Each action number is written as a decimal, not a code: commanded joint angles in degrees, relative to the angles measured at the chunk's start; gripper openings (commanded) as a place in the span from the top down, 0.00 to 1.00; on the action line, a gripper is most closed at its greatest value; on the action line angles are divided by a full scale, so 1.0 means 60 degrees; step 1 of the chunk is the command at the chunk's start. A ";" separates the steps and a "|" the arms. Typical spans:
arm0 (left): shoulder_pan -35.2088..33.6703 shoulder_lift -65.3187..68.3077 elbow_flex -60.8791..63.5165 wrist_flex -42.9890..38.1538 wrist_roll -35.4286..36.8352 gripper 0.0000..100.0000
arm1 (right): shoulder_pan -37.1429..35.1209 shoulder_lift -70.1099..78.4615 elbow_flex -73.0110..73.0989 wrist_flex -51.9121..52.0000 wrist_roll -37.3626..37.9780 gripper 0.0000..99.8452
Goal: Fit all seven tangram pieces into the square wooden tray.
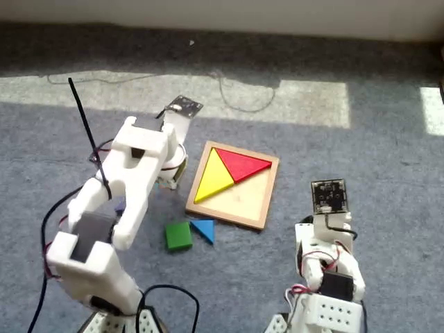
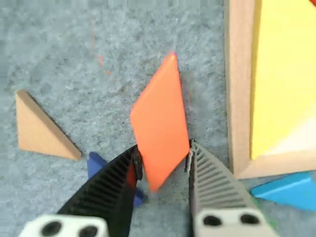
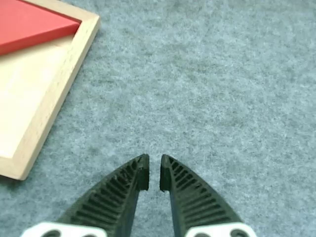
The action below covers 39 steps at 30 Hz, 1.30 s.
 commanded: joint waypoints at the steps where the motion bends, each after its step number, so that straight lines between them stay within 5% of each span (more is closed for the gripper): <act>1: 0.1048 -0.1883 0.0359 -0.0132 -0.0821 0.92 | -0.0081 -0.0095 0.0813 0.0037 0.0103 0.94; 12: 0.2234 -0.2190 0.0374 -0.0132 -0.1656 0.92 | -0.0081 -0.0095 0.0813 0.0037 0.0103 0.94; 25: -0.0755 -0.2161 -0.0930 -0.1392 0.1670 0.75 | -0.0081 -0.0095 0.0813 0.0037 0.0103 0.94; 33: -0.0769 -0.2132 -0.1297 -0.3253 0.2374 0.75 | -0.0081 -0.0095 0.0813 0.0022 0.0103 0.94; 39: -0.0769 -0.1473 -0.1648 -0.3150 0.2227 0.75 | -0.0081 -0.0095 0.0813 0.0007 0.0103 0.94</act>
